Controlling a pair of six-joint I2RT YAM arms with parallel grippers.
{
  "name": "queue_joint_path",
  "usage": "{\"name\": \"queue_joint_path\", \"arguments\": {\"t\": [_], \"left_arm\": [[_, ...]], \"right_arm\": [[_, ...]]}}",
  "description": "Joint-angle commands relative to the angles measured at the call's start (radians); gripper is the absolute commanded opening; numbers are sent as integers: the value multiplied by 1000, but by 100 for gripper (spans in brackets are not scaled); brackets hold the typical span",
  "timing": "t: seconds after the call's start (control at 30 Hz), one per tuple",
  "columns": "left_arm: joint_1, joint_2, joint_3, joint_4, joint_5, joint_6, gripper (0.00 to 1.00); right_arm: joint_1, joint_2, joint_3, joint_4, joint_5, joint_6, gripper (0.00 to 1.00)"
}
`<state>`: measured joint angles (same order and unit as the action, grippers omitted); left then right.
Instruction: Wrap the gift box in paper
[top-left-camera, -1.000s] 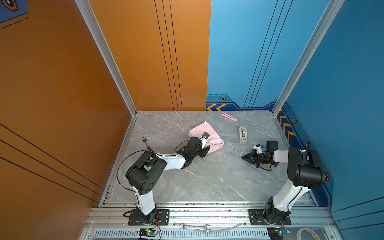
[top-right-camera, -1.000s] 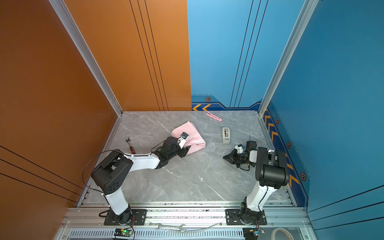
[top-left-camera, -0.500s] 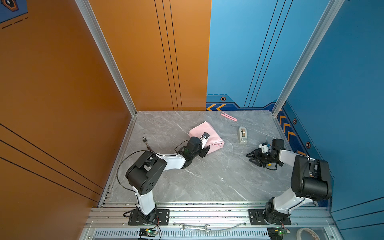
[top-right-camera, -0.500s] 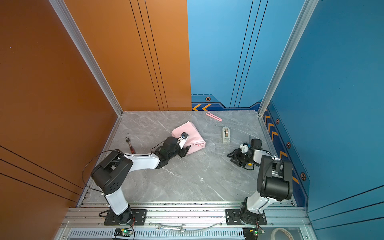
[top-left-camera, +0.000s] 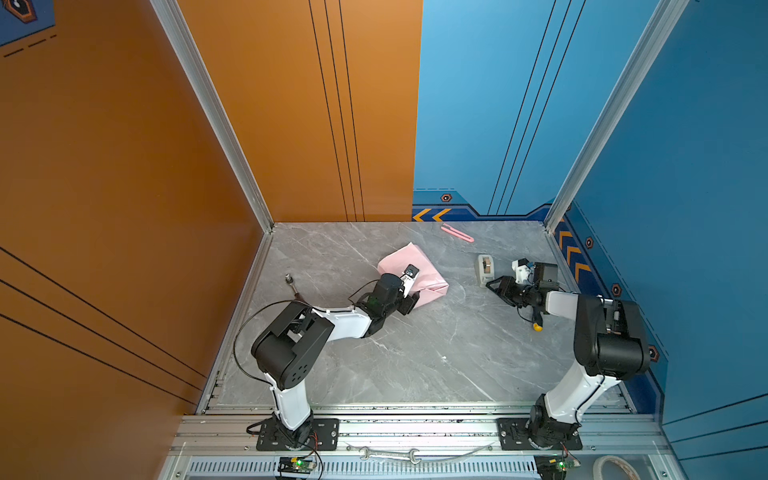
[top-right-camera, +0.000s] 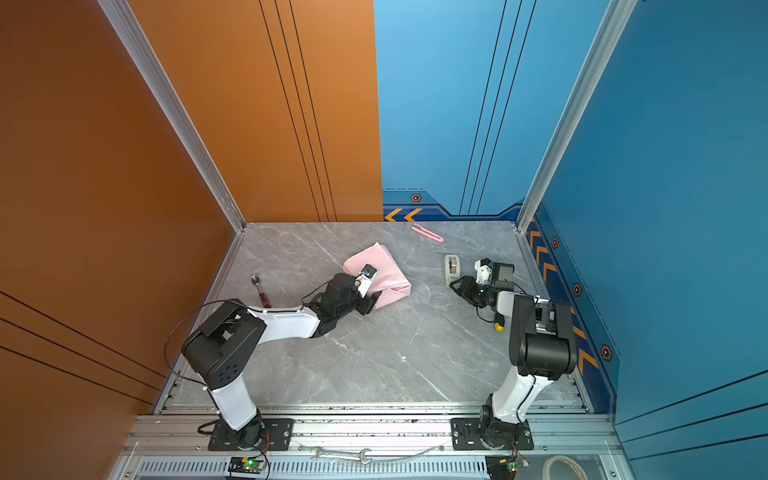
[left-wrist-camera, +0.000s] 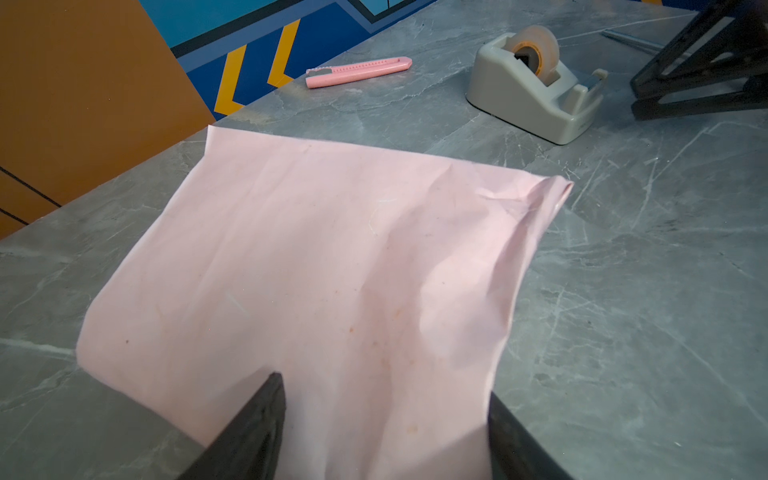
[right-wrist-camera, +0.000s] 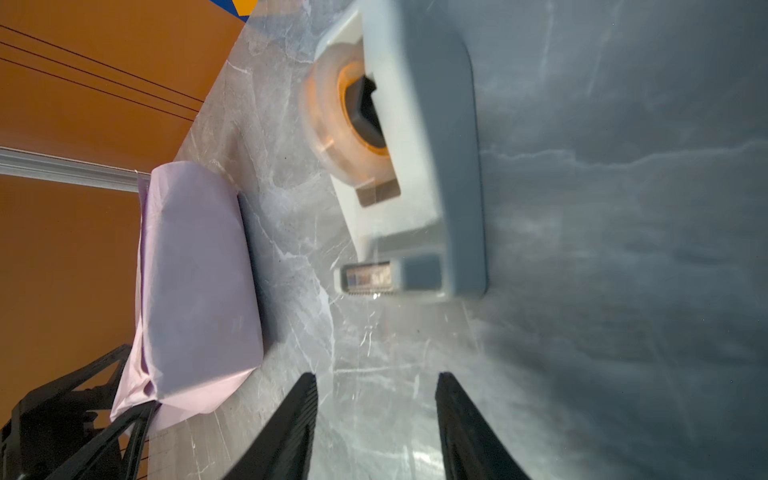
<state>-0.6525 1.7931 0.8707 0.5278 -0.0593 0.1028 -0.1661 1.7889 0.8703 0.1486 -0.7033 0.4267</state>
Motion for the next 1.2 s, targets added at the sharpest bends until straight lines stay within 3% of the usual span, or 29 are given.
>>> {"name": "queue_joint_path", "arguments": {"t": [0.0,0.27,0.73,1.17], "left_arm": [[19,-6,-16,-63,1,-25,67],[21,-11,-19,-62,1,-26,67],[21,-18,-27,-63,-1,-26,67],[21,-20,-28,-63,-4,-26,67]], "right_arm": [[4,23,48,64,-33,17,50],[-10,83,98,55,-136,20,48],[-25,145,193,-148,-219,-100,45],[-39,165,225,-225,-217,-149,26]]}}
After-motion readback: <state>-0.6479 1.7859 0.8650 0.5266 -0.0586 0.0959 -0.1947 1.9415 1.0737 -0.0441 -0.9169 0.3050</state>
